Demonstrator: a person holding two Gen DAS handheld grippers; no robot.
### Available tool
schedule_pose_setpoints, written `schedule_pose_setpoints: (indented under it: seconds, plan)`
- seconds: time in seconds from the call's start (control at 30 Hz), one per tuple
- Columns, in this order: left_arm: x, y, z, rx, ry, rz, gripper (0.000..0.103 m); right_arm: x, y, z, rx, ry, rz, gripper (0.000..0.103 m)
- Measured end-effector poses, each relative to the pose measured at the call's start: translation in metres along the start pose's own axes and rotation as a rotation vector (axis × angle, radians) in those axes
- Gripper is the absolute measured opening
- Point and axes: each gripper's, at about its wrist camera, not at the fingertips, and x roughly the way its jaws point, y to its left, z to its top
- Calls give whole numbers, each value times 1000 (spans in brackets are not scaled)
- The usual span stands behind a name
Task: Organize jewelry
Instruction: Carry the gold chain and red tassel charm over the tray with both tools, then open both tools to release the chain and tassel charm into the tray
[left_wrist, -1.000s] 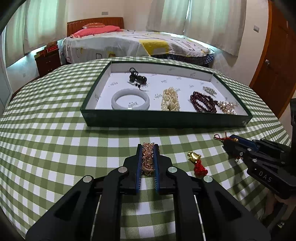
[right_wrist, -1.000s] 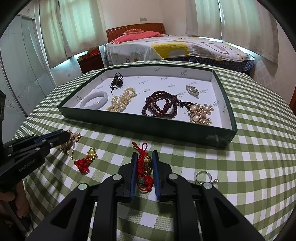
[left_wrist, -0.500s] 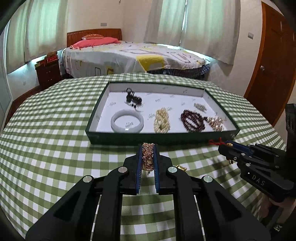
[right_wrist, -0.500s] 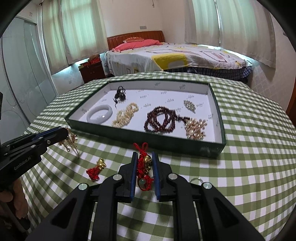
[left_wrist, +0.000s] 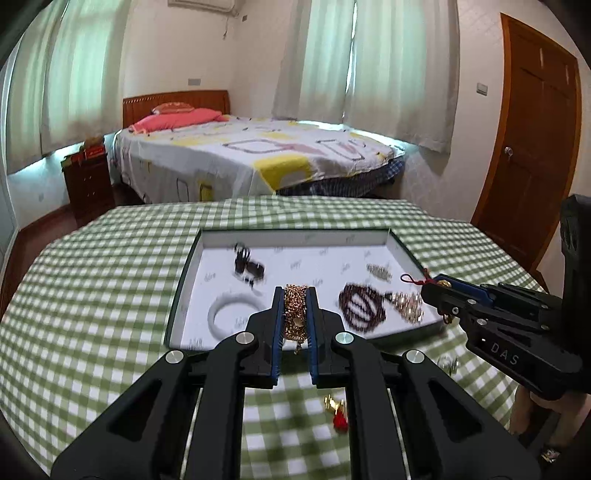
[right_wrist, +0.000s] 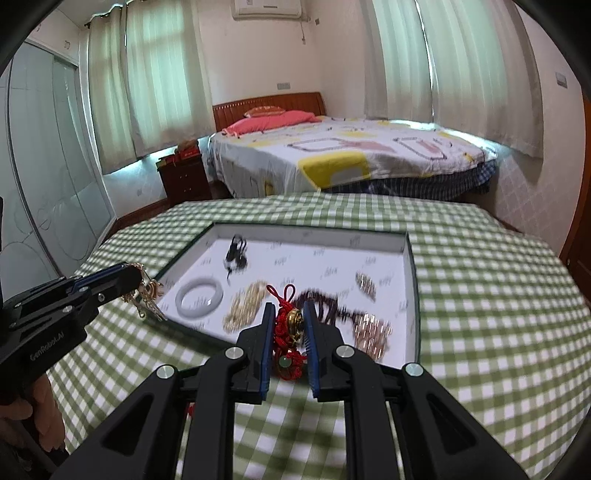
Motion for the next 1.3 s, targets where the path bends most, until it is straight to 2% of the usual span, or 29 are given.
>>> schedule_pose_setpoints:
  seconds: [0.3,0.5,0.9,1.3]
  plan:
    - [41,-5,35,27,-25,-12,11,26,-4,38,-20,-51,-16,16]
    - [78,-5,51,53,-16,-6,11,60,-9,50,-26,-30,-30,16]
    - [162,13,47,33,164,2,11,130,-30,52,-19,117,-49,16]
    - [199,19,40,28,299,15,11,163,-34,53,-35,263,-65,16]
